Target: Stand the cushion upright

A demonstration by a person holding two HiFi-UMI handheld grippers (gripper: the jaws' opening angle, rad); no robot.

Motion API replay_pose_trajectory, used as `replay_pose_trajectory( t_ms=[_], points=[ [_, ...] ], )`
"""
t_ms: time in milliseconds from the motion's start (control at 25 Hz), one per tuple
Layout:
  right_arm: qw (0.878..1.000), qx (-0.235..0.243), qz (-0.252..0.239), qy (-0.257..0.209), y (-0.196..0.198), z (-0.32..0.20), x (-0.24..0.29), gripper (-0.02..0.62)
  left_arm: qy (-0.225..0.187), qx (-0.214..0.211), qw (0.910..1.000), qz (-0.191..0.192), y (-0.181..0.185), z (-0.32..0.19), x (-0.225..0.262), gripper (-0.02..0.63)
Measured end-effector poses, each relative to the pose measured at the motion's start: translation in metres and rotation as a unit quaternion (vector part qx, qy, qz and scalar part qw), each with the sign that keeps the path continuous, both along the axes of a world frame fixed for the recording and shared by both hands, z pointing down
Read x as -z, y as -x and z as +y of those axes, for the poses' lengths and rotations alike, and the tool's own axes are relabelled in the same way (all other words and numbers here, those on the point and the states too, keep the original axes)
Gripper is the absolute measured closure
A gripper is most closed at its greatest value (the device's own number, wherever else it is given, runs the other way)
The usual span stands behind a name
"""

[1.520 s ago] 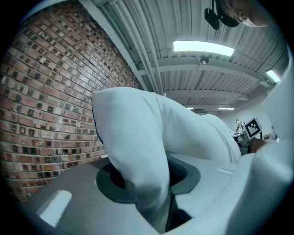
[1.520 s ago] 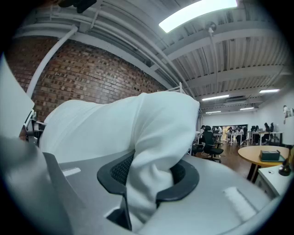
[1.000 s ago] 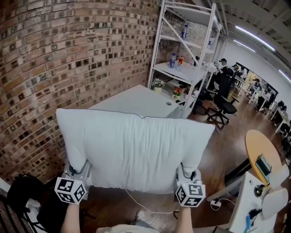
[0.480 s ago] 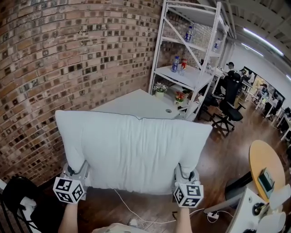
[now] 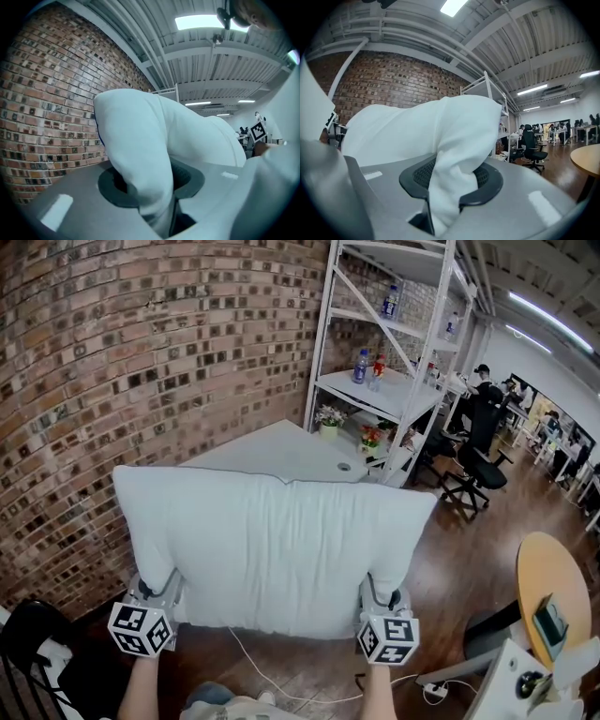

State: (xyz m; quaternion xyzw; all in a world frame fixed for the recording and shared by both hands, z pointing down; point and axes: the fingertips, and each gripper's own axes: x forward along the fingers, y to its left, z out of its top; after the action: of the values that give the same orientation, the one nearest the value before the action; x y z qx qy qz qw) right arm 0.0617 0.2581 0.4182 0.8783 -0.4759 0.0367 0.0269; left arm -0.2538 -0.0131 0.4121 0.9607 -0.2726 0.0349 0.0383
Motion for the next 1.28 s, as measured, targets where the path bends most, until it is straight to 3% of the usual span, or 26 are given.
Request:
replay_pose_trajectory(
  t_ms=[560, 1280],
  points=[
    [1.000, -0.003, 0.003, 0.003, -0.054, -0.026, -0.010, 0.465, 0.004, 0.002, 1.0000, 0.001, -0.052, -0.025, -0.011, 0.454],
    [0.999, -0.026, 0.005, 0.024, -0.167, -0.130, -0.015, 0.466, 0.028, 0.001, 0.9996, 0.000, -0.173, -0.136, -0.028, 0.456]
  ],
)
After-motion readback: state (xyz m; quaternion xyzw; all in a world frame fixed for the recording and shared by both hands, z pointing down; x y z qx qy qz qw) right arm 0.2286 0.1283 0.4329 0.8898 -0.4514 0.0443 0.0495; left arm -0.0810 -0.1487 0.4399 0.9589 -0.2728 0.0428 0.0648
